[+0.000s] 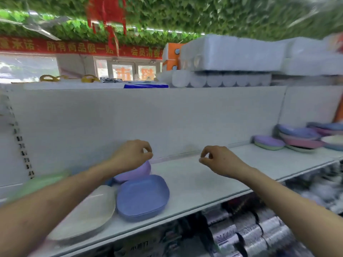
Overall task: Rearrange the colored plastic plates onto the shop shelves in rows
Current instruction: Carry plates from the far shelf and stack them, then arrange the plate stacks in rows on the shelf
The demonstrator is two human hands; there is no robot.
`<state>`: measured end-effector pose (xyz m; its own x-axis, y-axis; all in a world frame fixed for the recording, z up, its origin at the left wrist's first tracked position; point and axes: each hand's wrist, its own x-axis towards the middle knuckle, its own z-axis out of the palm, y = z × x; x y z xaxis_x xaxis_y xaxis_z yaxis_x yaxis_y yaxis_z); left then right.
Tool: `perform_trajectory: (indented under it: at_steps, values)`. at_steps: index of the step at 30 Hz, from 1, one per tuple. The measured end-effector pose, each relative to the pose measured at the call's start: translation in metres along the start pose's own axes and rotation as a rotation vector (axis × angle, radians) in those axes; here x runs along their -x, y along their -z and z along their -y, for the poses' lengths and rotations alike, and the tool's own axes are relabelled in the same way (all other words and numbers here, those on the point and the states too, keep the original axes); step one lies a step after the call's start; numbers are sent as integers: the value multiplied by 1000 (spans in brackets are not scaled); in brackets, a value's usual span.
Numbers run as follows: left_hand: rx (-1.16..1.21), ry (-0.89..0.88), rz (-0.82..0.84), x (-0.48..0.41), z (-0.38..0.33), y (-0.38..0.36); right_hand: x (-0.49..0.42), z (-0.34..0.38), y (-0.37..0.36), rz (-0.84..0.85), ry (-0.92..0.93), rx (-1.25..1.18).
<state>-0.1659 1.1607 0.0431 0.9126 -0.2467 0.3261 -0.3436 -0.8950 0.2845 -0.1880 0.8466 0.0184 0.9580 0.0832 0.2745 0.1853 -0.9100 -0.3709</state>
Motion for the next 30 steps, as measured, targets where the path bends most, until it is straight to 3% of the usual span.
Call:
perform_trajectory:
  at_steps: [10,17,25,30]
  values:
    - [59,-222,169,-72,-203,-132,87,-207,99,-35,-248,60]
    - [75,-302,235,-130,-294,-188,111,-308,134,-95,-348,60]
    - [170,-214,238,-220,-350,-255,76,-417,153,-127,-385,28]
    - [357,-73,204,-286,-370,-289,24,-478,172,-135,-400,21]
